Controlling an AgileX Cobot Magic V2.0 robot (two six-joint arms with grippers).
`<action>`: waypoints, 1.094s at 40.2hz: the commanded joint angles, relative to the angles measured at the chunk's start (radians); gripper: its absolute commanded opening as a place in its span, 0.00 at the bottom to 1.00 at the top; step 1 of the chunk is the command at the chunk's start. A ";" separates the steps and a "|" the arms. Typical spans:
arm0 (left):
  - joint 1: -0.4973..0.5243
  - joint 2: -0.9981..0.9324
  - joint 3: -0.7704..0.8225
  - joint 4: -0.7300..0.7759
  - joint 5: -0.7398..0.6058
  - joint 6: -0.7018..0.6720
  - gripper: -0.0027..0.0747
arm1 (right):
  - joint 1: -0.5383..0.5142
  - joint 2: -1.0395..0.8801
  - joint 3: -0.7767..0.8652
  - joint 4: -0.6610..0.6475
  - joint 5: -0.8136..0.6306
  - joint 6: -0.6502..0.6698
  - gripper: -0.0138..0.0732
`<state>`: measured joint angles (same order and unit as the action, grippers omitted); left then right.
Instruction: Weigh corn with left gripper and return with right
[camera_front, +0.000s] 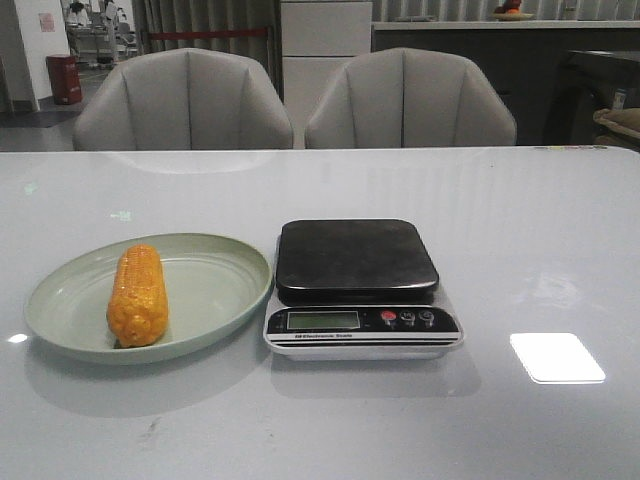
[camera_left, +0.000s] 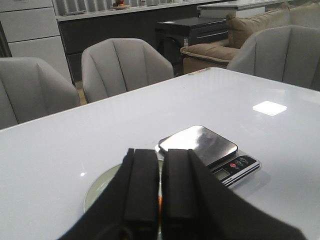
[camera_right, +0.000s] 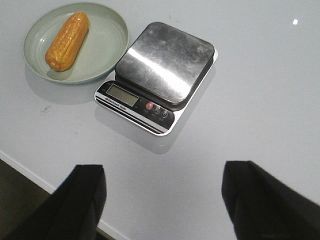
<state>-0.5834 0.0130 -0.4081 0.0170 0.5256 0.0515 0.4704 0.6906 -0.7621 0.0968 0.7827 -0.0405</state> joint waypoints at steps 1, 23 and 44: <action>0.000 0.014 -0.023 0.001 -0.080 -0.006 0.21 | -0.007 -0.138 0.096 -0.029 -0.140 -0.013 0.83; 0.000 0.014 -0.023 0.001 -0.080 -0.006 0.21 | -0.007 -0.603 0.567 -0.064 -0.720 -0.015 0.83; 0.000 0.014 -0.023 0.001 -0.080 -0.006 0.21 | -0.011 -0.603 0.568 -0.156 -0.655 -0.017 0.32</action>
<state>-0.5834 0.0130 -0.4081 0.0170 0.5256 0.0515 0.4681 0.0772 -0.1667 -0.0398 0.2014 -0.0464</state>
